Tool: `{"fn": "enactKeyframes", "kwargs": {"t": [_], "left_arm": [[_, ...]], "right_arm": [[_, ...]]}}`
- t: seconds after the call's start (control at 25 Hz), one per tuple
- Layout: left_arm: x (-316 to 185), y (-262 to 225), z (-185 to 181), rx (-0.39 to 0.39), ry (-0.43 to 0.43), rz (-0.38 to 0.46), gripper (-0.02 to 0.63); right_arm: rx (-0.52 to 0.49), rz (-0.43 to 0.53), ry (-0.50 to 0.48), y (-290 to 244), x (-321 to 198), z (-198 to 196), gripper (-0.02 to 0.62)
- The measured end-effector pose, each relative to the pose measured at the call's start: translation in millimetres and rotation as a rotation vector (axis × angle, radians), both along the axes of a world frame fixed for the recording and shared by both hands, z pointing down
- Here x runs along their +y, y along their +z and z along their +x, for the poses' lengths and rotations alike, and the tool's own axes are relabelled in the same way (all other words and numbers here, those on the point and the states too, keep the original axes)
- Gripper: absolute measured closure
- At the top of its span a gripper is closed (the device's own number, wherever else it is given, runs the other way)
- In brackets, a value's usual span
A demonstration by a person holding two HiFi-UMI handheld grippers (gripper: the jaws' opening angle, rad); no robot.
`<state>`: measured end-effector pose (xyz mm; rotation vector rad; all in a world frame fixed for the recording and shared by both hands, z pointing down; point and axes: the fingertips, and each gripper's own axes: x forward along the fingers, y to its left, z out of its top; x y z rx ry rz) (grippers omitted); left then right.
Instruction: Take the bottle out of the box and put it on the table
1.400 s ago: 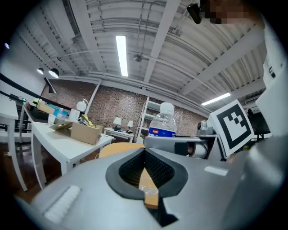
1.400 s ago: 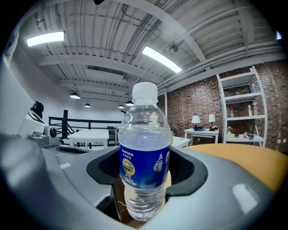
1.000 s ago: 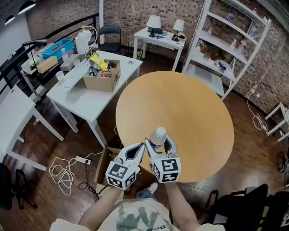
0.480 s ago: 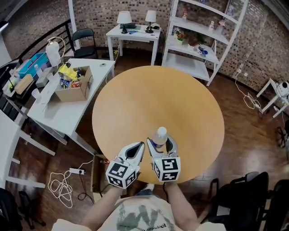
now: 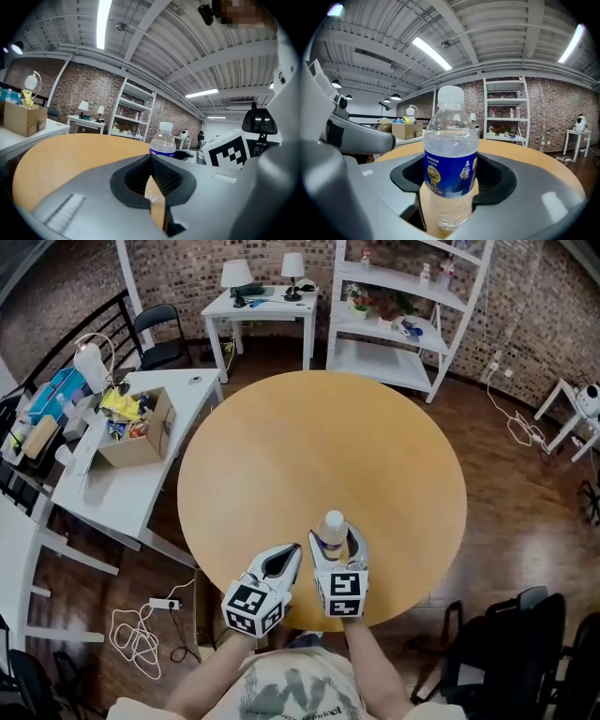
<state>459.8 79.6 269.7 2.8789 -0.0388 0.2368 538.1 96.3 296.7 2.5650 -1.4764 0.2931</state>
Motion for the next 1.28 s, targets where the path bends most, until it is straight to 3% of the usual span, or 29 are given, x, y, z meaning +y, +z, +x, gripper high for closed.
{"fn": "enactKeyframes", "kwargs": {"t": [0.4, 1.28], "left_arm": [[-1.5, 7.9, 10.5, -0.028, -0.01, 0.001, 0.609], [12.9, 4.8, -0.1, -0.014, 0.032, 0.006, 0.609]], "right_arm": [[0.008, 0.023, -0.068, 6.3, -5.2, -1.0, 0.287], [-0.001, -0.024, 0.003, 18.8, 22.5, -5.5, 0.255]]}}
